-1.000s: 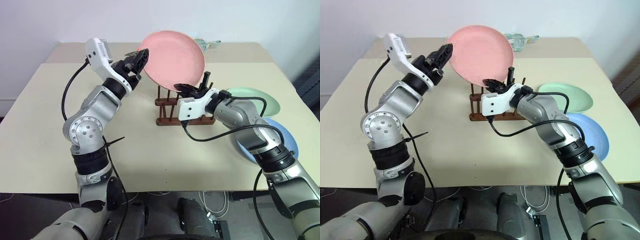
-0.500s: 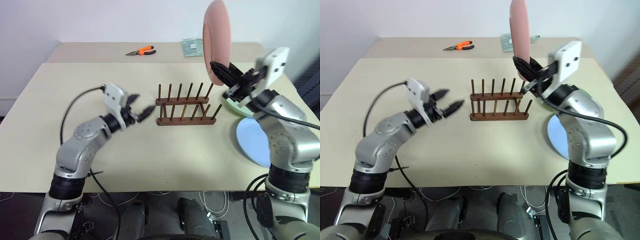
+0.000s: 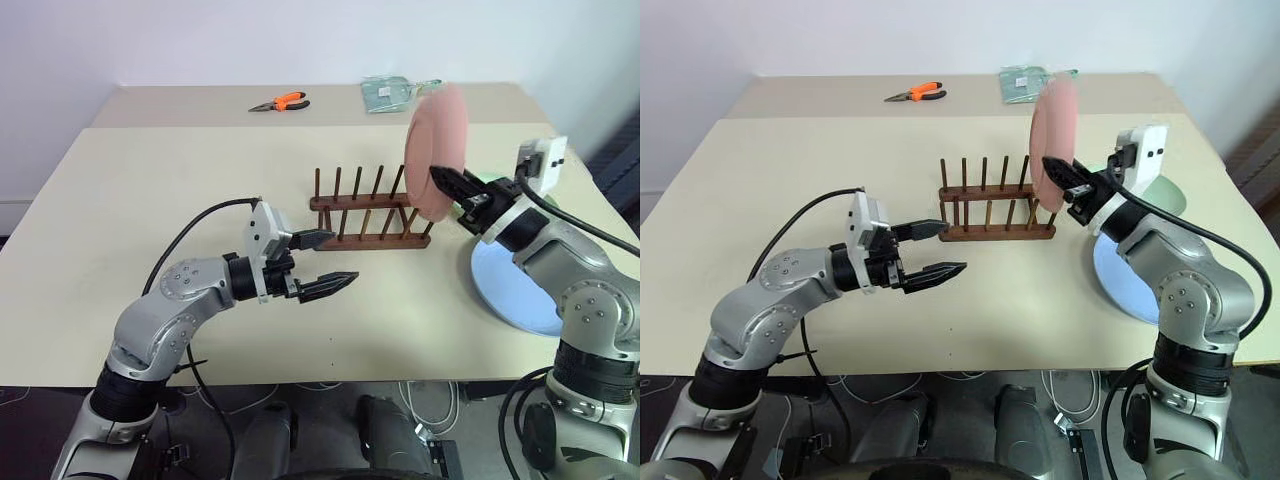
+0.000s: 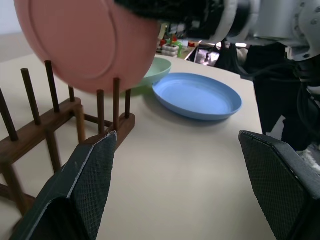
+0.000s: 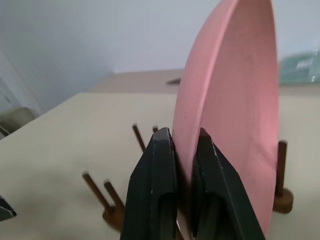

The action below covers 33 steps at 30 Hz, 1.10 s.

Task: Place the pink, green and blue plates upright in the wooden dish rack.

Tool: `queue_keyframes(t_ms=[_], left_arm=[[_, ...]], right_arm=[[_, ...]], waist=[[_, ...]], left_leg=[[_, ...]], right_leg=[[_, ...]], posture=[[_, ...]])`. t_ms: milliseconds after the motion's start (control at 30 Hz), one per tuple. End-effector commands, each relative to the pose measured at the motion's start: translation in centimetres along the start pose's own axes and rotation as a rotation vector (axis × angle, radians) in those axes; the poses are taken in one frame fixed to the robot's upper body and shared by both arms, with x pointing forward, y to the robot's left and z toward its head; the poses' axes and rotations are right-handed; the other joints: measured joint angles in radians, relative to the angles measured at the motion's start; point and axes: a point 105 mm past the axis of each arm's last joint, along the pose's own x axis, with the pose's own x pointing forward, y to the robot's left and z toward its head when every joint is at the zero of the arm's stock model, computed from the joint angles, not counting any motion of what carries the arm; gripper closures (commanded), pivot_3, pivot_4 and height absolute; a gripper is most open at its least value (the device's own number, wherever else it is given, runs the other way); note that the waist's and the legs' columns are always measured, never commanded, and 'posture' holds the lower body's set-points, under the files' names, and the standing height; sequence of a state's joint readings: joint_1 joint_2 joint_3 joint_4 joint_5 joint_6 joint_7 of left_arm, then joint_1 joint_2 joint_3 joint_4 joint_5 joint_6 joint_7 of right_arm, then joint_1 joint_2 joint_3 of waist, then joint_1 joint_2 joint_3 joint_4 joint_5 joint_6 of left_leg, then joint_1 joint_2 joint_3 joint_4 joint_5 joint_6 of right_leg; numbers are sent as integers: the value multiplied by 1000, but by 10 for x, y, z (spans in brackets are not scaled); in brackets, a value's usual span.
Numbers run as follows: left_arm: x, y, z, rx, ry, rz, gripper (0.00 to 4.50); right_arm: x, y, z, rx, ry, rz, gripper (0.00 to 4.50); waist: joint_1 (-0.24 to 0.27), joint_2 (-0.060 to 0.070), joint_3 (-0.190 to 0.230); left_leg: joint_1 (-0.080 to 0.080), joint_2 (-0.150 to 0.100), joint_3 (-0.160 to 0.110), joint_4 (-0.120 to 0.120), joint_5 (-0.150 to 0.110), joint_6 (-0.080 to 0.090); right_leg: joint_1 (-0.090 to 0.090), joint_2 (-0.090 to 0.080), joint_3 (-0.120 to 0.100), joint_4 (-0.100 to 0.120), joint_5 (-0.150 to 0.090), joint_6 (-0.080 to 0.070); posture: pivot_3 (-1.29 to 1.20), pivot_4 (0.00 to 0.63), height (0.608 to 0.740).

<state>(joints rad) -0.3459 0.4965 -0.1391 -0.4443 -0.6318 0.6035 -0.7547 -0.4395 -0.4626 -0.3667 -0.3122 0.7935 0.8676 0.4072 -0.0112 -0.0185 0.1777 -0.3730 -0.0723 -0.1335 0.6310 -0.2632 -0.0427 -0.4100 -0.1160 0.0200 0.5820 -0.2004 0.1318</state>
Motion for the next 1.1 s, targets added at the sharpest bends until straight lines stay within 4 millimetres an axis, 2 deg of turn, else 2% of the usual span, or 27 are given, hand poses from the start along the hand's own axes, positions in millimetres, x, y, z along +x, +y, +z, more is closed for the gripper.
queue_keyframes(t_ms=[33,100,167,267,400,433,500,533,567,633,667,733,867,967,1100], left_arm=[[3,-8,5,36,-15,-16,428],[4,-9,4,35,-14,-18,428],[4,-10,4,32,-13,-17,428],[4,-12,0,27,0,-17,428],[4,-12,-1,22,3,-16,428],[4,-11,-1,22,4,-14,428],[4,-9,-2,23,10,-11,428],[4,-9,-3,25,15,-13,428],[4,-9,-3,28,18,-16,428],[6,-9,-4,34,22,-25,428],[7,-9,-4,36,23,-28,428],[8,-9,-4,39,23,-27,428],[8,-12,-5,50,28,-27,428],[7,-14,-3,55,26,-26,428],[6,-13,-3,61,33,-11,428]], right_arm=[[5,0,10,-19,-29,3,2888],[6,-6,18,-121,-51,-50,1872],[3,-16,35,-216,-115,-124,939],[-16,-32,69,-267,-231,-196,939],[-49,-63,94,-286,-291,-315,939],[-56,-70,94,-303,-272,-338,939],[-62,-81,75,-438,-102,-359,350],[-63,-86,53,-579,57,-351,55],[-65,-92,31,-722,212,-334,22],[-73,-109,-7,-1008,477,-292,22],[-76,-117,-17,-1088,544,-275,22],[-77,-131,-26,-1202,609,-269,22],[-73,-149,-31,-1332,658,-279,22],[-69,-160,-38,-1377,679,-280,883],[-65,-161,-38,-1424,670,-243,2873]], waist=[[0,0,0],[-1,0,0],[-1,0,0],[2,0,0],[7,0,0],[7,0,0],[8,0,0],[7,0,0],[3,0,0],[-4,0,0],[-8,0,0],[-11,3,0],[-9,6,1],[-4,6,1],[2,5,1]], left_leg=[[0,0,0,0,0,0],[0,0,0,0,0,0],[0,0,0,0,0,0],[0,0,0,0,0,0],[0,0,0,0,0,0],[0,0,0,0,0,0],[0,0,0,0,0,0],[0,0,0,0,0,1],[0,0,0,0,0,1],[0,0,2,0,-1,1],[1,0,3,0,-1,1],[2,0,6,0,-1,1],[2,0,7,1,0,1],[2,0,7,1,0,1],[1,0,6,1,0,1]], right_leg=[[0,0,0,0,0,0],[0,0,0,0,0,0],[0,0,0,0,0,0],[0,0,0,0,0,1],[1,0,0,-1,0,1],[1,0,0,-1,0,0],[1,0,0,-1,0,0],[1,0,0,-1,0,0],[1,0,0,-1,0,0],[1,0,0,-1,-1,1],[1,0,0,-1,-2,3],[1,0,2,-1,-2,4],[0,-1,5,0,-2,3],[1,-1,4,0,0,0],[1,-1,4,-1,0,0]], posture=[[0,150,740],[0,150,740],[0,150,740],[0,150,740],[0,150,740],[0,150,740],[0,150,740],[0,150,740],[0,150,740],[0,150,740],[0,150,740],[0,150,740],[0,150,740],[0,150,740],[0,150,740]])
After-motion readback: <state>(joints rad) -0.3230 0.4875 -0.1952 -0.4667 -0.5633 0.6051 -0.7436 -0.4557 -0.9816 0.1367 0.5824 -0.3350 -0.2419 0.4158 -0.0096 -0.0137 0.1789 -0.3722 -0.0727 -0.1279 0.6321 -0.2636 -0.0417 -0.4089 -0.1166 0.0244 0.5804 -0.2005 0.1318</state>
